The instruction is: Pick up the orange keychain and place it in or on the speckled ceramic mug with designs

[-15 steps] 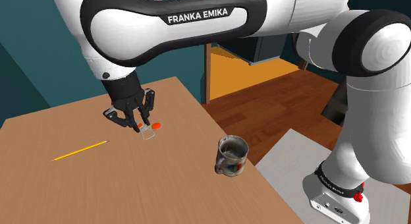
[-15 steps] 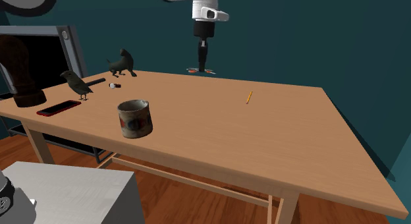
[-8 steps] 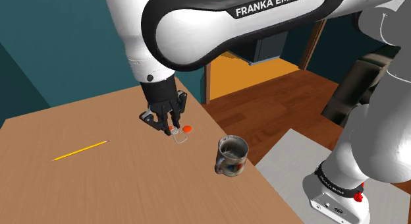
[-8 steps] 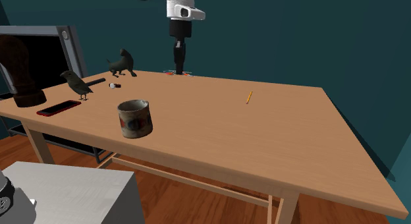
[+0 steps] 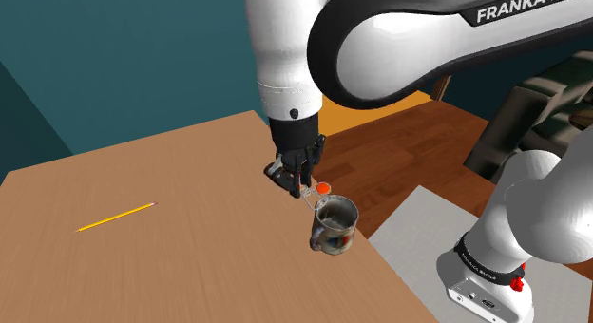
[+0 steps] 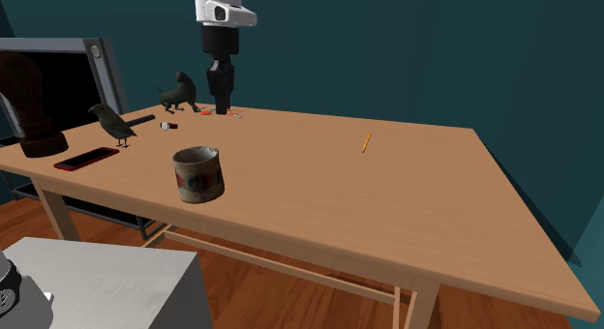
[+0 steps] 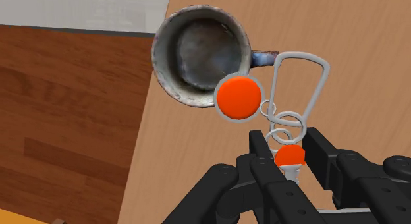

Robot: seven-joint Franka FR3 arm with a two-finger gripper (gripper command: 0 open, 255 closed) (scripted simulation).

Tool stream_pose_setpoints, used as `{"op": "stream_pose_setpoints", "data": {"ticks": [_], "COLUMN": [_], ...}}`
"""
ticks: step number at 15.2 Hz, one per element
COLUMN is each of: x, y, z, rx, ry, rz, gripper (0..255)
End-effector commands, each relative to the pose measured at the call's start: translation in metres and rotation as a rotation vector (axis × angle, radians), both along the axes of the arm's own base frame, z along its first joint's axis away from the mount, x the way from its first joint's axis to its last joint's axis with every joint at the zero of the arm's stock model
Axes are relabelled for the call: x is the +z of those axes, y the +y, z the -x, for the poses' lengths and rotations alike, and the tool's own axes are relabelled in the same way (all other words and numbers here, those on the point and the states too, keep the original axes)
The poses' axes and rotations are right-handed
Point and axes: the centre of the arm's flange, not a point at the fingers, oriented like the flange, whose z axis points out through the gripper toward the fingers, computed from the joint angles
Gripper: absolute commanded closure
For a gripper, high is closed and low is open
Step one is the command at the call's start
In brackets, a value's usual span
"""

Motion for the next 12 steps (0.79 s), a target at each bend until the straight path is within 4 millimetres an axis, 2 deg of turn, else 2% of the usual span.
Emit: {"op": "stream_pose_setpoints", "data": {"ticks": [1, 4, 12], "x": [0.0, 0.001, -0.041], "y": [-0.019, -0.042, -0.042], "z": [0.021, 0.048, 0.048], "rx": [-0.001, -0.001, -0.001], "ry": [0.001, 0.001, 0.001], "rz": [-0.001, -0.001, -0.001], "gripper": [255, 255, 255]}}
